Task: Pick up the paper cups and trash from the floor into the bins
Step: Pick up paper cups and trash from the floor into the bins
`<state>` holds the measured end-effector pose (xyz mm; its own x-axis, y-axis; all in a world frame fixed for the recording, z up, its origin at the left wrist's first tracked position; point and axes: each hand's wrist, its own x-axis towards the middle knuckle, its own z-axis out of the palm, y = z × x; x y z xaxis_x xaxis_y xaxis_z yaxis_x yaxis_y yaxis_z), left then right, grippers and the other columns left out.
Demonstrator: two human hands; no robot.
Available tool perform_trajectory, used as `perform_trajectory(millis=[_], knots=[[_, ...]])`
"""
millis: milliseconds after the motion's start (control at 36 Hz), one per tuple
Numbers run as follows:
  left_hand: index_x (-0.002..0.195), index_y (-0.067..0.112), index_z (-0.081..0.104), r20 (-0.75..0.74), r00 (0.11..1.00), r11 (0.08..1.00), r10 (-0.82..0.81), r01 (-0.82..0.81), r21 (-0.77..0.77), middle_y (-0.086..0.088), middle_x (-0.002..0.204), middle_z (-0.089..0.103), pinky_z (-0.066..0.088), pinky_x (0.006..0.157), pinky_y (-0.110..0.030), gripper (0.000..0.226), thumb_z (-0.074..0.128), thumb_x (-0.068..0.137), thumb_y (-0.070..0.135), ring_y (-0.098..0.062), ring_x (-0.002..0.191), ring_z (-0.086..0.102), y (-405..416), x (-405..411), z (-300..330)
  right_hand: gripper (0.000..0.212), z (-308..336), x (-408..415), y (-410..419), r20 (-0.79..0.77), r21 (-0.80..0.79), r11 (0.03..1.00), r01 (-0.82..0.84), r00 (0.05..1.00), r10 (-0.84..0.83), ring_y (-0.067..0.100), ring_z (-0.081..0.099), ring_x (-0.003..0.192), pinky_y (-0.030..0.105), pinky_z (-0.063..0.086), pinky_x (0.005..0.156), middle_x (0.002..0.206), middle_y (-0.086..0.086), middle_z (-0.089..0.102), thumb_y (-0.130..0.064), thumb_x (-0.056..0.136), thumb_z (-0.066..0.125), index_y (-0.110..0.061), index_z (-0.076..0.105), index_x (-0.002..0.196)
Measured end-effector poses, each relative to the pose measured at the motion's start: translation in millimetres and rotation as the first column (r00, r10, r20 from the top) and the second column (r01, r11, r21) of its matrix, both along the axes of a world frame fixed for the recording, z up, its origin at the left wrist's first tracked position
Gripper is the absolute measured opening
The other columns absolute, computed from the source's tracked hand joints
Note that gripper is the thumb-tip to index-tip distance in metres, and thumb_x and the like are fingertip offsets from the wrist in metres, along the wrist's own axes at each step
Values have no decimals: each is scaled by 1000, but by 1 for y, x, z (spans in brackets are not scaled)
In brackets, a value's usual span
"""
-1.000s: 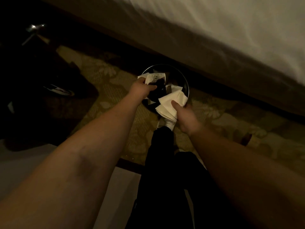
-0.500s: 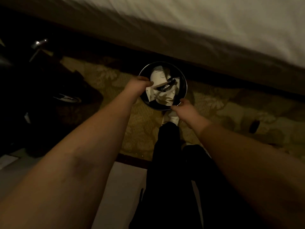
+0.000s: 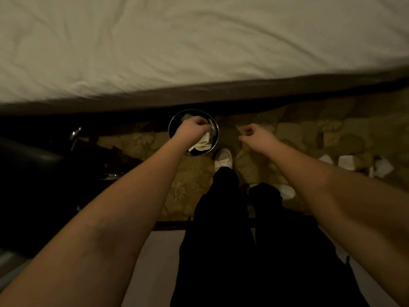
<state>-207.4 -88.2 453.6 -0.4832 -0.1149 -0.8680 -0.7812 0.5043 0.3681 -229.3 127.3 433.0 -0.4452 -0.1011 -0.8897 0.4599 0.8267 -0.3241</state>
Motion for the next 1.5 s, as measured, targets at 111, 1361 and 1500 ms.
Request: perform_trajectory(millis=[111, 1361, 1500], knots=[[131, 24, 58, -28, 986, 986, -167, 167, 12, 3, 107, 63, 49, 70, -26, 37, 58, 97, 39, -16, 93, 62, 52, -25, 34, 55, 30, 2, 58, -18, 14, 992, 124, 992, -124, 25, 54, 121, 28, 42, 86, 142, 8, 52, -34, 97, 59, -15, 44, 146], [124, 19, 64, 83, 425, 426, -901, 905, -10, -4, 117, 66, 50, 91, -33, 34, 63, 94, 36, -19, 105, 62, 585, -15, -74, 60, -105, 262, 495, -16, 60, 389, 919, 391, -920, 29, 51, 125, 41, 45, 105, 145, 12, 47, -38, 95, 59, -13, 44, 147], [122, 16, 63, 63, 335, 332, -940, 942, -54, -5, 112, 65, 47, 76, -28, 33, 60, 96, 34, -19, 97, 60, 607, -29, -159, 48, -178, 253, 501, -29, 76, 404, 912, 407, -913, 30, 52, 121, 37, 45, 103, 139, 13, 51, -31, 96, 59, -10, 53, 138]])
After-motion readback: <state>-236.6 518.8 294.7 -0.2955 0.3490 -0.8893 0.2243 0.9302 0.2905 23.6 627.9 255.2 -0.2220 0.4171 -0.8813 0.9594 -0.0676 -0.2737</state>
